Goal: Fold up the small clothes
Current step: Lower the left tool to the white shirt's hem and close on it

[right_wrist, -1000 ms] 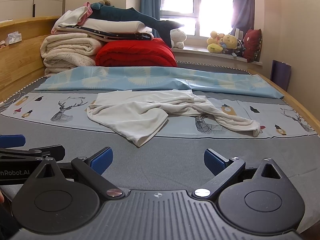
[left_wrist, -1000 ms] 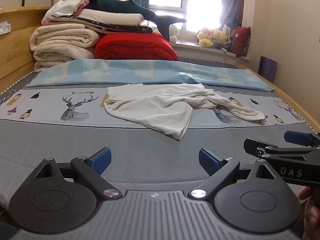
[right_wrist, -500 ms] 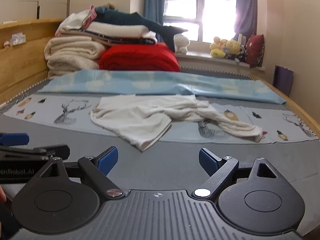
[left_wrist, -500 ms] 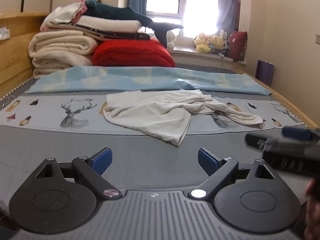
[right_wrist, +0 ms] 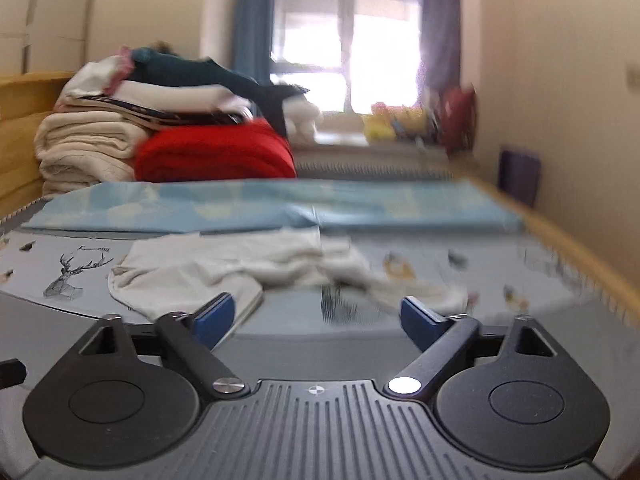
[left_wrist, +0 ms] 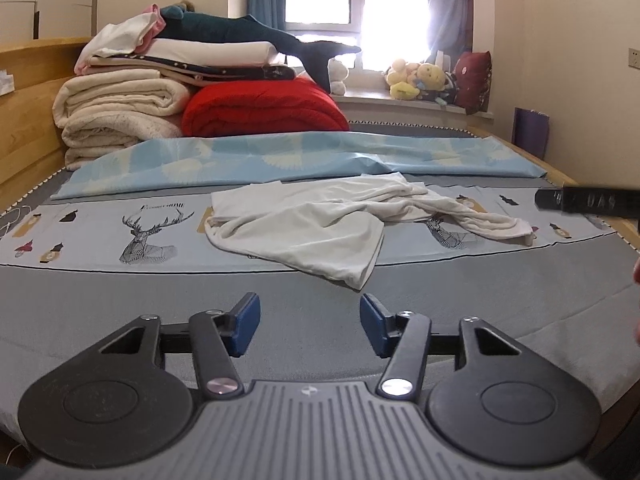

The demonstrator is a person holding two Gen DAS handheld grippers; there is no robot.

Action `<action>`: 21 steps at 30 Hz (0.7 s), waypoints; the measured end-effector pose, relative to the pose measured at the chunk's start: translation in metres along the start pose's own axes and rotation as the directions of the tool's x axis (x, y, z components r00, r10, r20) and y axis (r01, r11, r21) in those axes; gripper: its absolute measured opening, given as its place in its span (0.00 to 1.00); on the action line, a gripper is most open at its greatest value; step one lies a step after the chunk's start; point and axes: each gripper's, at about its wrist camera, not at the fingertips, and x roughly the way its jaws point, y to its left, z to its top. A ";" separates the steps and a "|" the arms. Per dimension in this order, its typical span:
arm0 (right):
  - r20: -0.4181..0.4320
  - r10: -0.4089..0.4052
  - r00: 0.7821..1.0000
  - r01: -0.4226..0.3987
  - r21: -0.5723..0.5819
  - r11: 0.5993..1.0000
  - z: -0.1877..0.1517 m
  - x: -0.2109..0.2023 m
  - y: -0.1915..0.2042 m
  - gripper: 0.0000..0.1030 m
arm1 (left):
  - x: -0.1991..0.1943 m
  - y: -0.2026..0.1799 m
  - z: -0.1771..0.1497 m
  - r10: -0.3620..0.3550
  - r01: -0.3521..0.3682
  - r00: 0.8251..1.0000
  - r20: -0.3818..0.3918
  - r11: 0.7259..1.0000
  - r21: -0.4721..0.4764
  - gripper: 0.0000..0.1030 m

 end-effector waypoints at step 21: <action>-0.081 0.085 0.993 -0.081 0.053 0.995 0.011 0.039 -0.007 0.21 | 0.193 0.002 0.041 -0.045 0.013 0.978 -0.204 0.987 -0.159 0.22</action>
